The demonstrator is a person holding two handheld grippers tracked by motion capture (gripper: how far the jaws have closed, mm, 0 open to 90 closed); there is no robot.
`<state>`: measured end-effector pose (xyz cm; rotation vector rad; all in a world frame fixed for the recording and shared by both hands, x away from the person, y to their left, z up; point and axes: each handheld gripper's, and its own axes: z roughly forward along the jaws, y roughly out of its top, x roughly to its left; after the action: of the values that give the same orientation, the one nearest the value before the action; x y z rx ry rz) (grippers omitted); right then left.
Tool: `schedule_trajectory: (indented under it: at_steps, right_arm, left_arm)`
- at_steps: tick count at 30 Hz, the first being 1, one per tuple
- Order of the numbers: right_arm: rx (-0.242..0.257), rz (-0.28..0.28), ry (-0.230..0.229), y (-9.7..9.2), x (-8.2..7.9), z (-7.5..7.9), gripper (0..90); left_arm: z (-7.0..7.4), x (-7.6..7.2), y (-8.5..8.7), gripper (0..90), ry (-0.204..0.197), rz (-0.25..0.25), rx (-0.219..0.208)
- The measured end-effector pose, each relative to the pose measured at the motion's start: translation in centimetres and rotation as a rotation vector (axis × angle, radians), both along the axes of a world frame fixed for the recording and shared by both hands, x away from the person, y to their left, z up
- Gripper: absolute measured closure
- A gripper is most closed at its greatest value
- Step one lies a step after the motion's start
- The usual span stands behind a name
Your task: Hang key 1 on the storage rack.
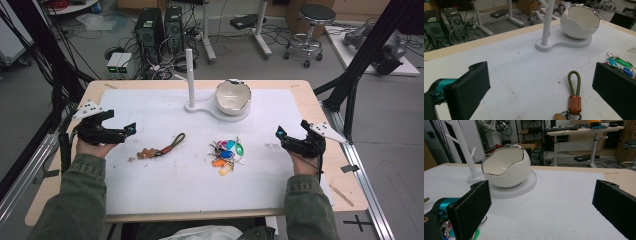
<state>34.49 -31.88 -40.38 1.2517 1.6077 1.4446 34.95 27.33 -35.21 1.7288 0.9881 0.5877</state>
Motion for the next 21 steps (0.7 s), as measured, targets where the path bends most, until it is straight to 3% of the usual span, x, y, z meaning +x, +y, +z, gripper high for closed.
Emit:
schedule_trajectory:
  at_steps: [10, 21]
  right_arm:
    - [-0.003, 0.000, -0.004, -0.1, 0.0, 0.0, 1.2]
    - [-0.004, -0.001, -0.007, -0.1, 0.0, 0.0, 1.2]
  left_arm:
    - [0.6, 0.8, -2.0, 1.7, 0.022, -0.058, 0.000]
    - [0.1, 1.6, -3.9, 1.7, 0.060, -0.095, 0.009]
